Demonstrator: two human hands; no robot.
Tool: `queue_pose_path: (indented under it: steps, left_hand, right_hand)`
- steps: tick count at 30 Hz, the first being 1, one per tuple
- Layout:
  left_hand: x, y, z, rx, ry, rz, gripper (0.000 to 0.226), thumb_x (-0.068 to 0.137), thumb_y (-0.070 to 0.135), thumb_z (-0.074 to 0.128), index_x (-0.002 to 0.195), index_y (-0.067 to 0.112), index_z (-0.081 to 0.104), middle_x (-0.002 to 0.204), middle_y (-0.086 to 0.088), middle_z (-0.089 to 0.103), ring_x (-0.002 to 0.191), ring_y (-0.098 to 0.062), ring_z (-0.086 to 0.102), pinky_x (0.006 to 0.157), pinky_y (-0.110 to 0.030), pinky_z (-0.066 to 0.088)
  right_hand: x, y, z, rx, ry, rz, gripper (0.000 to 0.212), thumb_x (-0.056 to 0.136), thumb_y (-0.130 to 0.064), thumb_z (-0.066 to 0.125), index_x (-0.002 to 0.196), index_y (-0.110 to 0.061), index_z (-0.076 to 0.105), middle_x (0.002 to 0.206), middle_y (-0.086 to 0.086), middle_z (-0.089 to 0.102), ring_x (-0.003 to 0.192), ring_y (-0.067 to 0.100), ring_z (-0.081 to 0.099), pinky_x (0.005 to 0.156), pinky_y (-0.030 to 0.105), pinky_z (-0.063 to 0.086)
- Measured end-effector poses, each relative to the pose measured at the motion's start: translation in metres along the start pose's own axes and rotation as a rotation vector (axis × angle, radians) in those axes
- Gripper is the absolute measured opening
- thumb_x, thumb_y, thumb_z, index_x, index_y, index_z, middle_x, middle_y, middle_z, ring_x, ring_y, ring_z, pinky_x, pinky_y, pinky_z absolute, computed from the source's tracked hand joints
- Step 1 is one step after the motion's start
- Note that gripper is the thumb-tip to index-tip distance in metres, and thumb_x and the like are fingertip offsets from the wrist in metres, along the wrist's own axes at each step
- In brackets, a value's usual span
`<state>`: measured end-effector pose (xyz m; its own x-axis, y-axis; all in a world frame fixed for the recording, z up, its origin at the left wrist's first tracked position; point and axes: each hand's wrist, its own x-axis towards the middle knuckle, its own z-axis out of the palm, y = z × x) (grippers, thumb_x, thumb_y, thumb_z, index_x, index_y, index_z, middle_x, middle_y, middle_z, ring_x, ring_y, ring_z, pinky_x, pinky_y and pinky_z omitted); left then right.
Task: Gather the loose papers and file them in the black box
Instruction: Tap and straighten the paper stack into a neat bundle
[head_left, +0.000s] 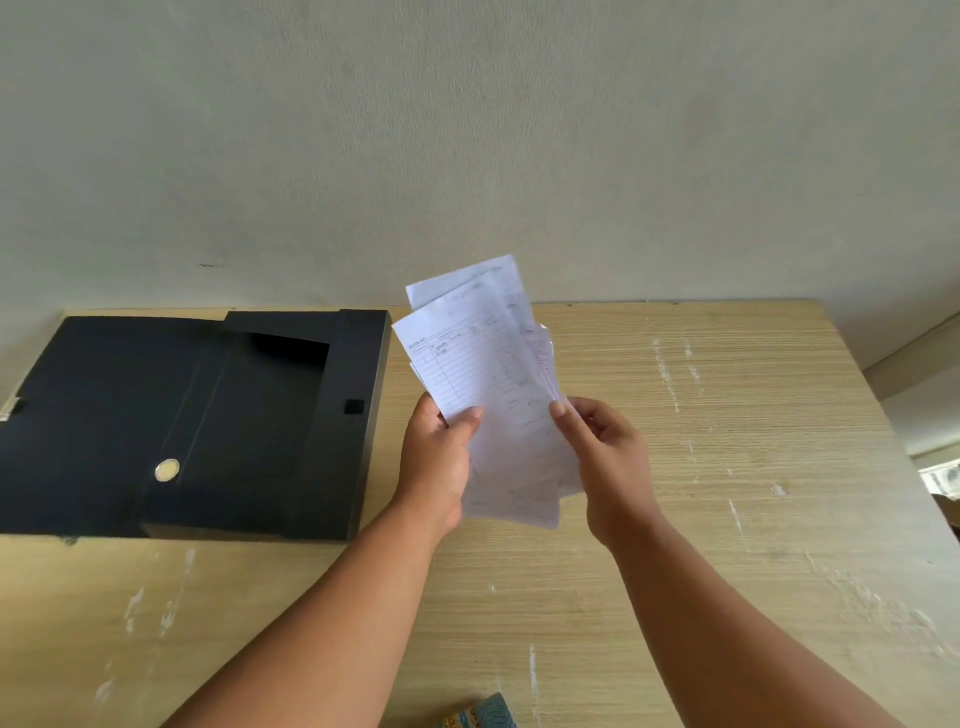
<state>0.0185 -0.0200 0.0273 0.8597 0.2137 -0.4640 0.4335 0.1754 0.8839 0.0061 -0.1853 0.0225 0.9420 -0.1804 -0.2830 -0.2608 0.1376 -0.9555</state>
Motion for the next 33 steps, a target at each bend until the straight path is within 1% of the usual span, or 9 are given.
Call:
queue_pose_path:
  steps: [4,6,9,16,21,25,29,31,33]
  left_hand:
    - [0.001,-0.010,0.002,-0.115,0.043,-0.092,0.021,0.100,0.011,0.061,0.117,0.022,0.068,0.116,-0.005,0.079,0.109,-0.029,0.074,0.098,-0.059,0.058]
    - [0.001,-0.017,0.005,-0.148,0.081,-0.127,0.021,0.099,0.010,0.061,0.116,0.021,0.068,0.115,-0.006,0.078,0.109,-0.030,0.074,0.097,-0.060,0.058]
    - [-0.003,-0.027,0.015,-0.209,0.106,-0.180,0.020,0.099,0.008,0.061,0.114,0.018,0.068,0.114,-0.008,0.078,0.107,-0.032,0.075,0.095,-0.058,0.060]
    - [0.002,-0.032,0.002,-0.254,0.070,-0.236,0.025,0.094,0.001,0.067,0.113,0.016,0.072,0.116,-0.009,0.079,0.110,-0.029,0.073,0.090,-0.046,0.059]
    - [0.013,-0.019,-0.025,-0.359,0.057,-0.275,0.022,0.099,0.022,0.062,0.120,0.017,0.069,0.116,-0.013,0.078,0.108,-0.030,0.072,0.080,-0.043,0.058]
    - [0.022,-0.011,-0.047,-0.307,-0.053,-0.380,0.044,0.097,0.049,0.054,0.110,0.014,0.077,0.103,-0.017,0.077,0.096,-0.037,0.069,0.083,-0.048,0.055]
    - [0.027,-0.016,-0.068,-0.327,-0.228,-0.601,0.081,0.087,0.071,0.054,0.132,0.005,0.072,0.132,-0.025,0.069,0.120,-0.041,0.062,0.102,-0.051,0.046]
    - [0.027,-0.017,-0.069,-0.215,-0.276,-0.636,0.076,0.089,0.069,0.055,0.126,0.006,0.075,0.125,-0.023,0.073,0.112,-0.040,0.066,0.091,-0.046,0.050]
    - [0.026,-0.018,-0.063,-0.052,-0.276,-0.621,0.047,0.094,0.051,0.063,0.112,0.010,0.076,0.108,-0.018,0.079,0.100,-0.036,0.071,0.082,-0.042,0.051]
  right_hand:
    - [-0.007,0.019,-0.010,0.239,-0.085,0.199,0.043,0.090,-0.036,0.071,0.115,-0.001,0.071,0.108,0.020,0.077,0.097,0.033,0.074,0.078,0.041,0.060]
    - [-0.016,0.029,-0.009,0.328,-0.134,0.250,0.040,0.095,-0.031,0.066,0.124,-0.003,0.069,0.119,0.020,0.074,0.110,0.036,0.072,0.092,0.049,0.057]
    - [-0.021,0.044,-0.005,0.338,-0.054,0.292,0.030,0.092,-0.016,0.072,0.122,-0.009,0.073,0.116,0.017,0.077,0.108,0.034,0.073,0.095,0.050,0.057]
    - [0.001,0.054,-0.027,0.127,-0.015,0.308,0.028,0.083,-0.007,0.080,0.110,-0.007,0.076,0.105,0.014,0.080,0.101,0.036,0.075,0.089,0.048,0.060]
    - [0.023,0.044,-0.049,-0.020,-0.143,0.357,0.027,0.080,-0.003,0.081,0.106,-0.003,0.078,0.106,0.019,0.079,0.098,0.038,0.075,0.087,0.048,0.060]
    - [0.036,0.037,-0.066,-0.196,-0.283,0.406,0.029,0.077,-0.005,0.085,0.105,-0.003,0.078,0.104,0.018,0.079,0.100,0.041,0.074,0.092,0.054,0.058]
    - [0.042,0.032,-0.079,-0.345,-0.362,0.412,0.022,0.077,-0.006,0.085,0.099,-0.004,0.080,0.100,0.016,0.080,0.100,0.040,0.074,0.091,0.050,0.058]
    - [0.043,0.030,-0.081,-0.400,-0.421,0.428,0.026,0.075,-0.010,0.087,0.100,-0.006,0.080,0.105,0.018,0.079,0.102,0.039,0.074,0.096,0.053,0.057]
    - [0.043,0.030,-0.080,-0.408,-0.420,0.436,0.028,0.076,-0.017,0.087,0.102,-0.009,0.080,0.106,0.016,0.079,0.101,0.037,0.075,0.097,0.054,0.056]
